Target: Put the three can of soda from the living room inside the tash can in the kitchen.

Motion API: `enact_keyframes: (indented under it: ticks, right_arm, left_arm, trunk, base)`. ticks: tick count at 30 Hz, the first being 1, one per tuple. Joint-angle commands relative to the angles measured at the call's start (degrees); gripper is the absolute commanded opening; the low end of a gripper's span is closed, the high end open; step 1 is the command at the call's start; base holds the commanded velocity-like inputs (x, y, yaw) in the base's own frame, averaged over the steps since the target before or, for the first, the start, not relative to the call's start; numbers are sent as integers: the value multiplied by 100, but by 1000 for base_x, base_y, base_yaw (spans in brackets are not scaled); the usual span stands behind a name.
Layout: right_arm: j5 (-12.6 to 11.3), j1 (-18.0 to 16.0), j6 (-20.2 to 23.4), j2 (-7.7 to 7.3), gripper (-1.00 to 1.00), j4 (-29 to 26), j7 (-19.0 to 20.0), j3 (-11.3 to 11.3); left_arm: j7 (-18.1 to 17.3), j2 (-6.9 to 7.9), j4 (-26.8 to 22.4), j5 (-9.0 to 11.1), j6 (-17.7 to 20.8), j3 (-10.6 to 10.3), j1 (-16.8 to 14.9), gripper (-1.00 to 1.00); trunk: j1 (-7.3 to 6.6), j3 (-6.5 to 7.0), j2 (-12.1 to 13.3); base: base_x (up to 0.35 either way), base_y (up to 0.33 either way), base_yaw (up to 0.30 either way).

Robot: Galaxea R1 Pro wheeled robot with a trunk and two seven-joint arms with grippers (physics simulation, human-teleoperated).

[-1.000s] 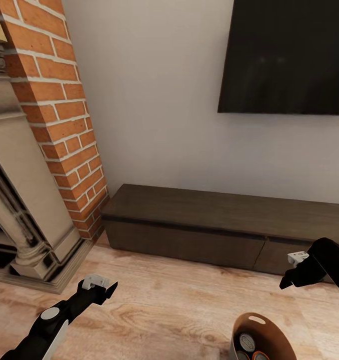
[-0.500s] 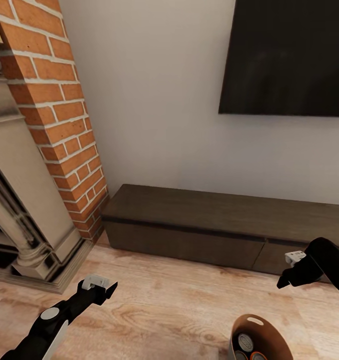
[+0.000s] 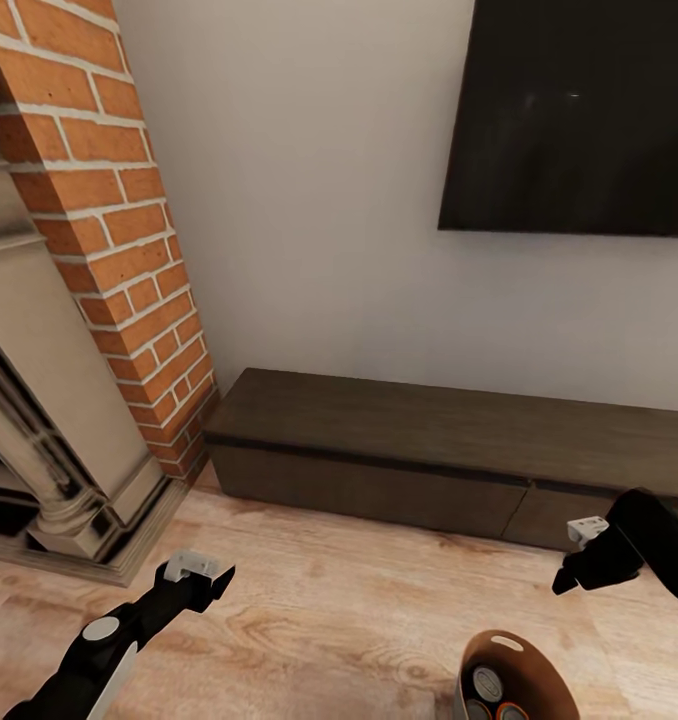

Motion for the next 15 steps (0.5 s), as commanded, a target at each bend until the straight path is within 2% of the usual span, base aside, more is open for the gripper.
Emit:
enact_keyframes:
  ticks: [1, 5, 15]
  right_arm:
    - [0, 29, 0, 25, 100, -2, -4, -3]
    - [-1, 93, 0, 88, 100, -3, -9, -7]
    - [3, 240, 0, 119, 100, -4, -11, -20]
  left_arm:
    - [16, -5, 60, 1, -3, 0, 0, 100]
    - [37, -10, 186, -1, -12, 0, 0, 100]
    - [47, -8, 268, -1, -38, 0, 0, 100]
  trunk:
    - [-23, 9, 41]
    - [-111, 45, 202]
    - [-330, 134, 603]
  base:
    - [0, 0, 0]
    - [0, 0, 0]
    - [0, 0, 0]
